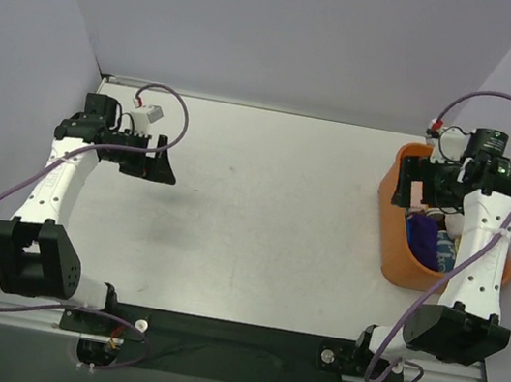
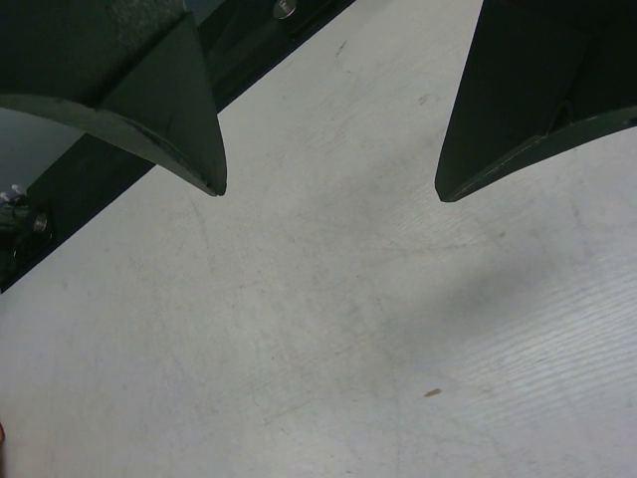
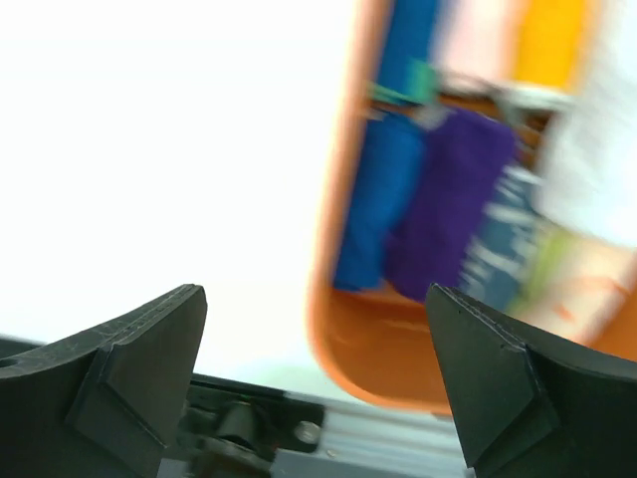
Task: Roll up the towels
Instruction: Place the rolled towel into the container
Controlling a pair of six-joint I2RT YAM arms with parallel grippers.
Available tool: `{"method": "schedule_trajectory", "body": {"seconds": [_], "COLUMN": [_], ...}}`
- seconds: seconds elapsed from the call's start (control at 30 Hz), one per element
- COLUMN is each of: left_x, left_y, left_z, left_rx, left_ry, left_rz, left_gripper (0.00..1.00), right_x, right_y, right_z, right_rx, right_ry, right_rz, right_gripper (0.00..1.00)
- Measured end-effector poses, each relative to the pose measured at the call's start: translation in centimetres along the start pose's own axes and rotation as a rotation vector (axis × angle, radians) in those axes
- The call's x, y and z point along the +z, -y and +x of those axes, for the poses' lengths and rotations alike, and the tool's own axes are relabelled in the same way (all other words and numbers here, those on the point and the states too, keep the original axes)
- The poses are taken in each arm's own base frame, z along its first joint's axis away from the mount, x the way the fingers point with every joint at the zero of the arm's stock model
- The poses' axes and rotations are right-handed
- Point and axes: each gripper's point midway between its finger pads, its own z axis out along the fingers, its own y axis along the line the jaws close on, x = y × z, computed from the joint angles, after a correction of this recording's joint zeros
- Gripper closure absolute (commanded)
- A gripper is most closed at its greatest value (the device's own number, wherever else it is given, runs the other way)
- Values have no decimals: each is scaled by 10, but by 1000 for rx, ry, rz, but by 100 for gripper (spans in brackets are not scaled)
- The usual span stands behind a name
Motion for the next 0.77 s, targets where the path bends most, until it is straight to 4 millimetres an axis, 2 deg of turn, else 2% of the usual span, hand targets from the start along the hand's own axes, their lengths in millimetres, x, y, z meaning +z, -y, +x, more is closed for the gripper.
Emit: {"method": "schedule_trajectory", "body": {"seconds": [0.1,0.23,0.33,0.47,0.6,0.7,0.77], "left_x": [-12,-16,-13,-8,-4,-4,-5], "left_y": [-25,-44,-49,-55,-62,-65,-67], "left_z": [-4,10,27,56,79,78,74], "left_rx": [-47,-37,-11,4,8,20,32], "left_ry": [48,56,43,16,-14,-9,6], "left_rz": [-45,-107,-137,-172,-208,-230,-240], "left_gripper": [3,3,3,3,3,3,3], "right_x": [10,36,67,100,121,129,129], "right_y": [-44,-89,-128,-169,-188,-191,-190], "right_z": [-14,-17,2,41,73,89,90], "right_rx": [-23,-54,-98,-160,-205,-220,-223], "right_ry": [23,11,-50,-139,-192,-210,-199], "right_rz": [-121,-227,-296,-360,-378,-370,-359], "right_gripper": [0,0,0,0,0,0,0]}}
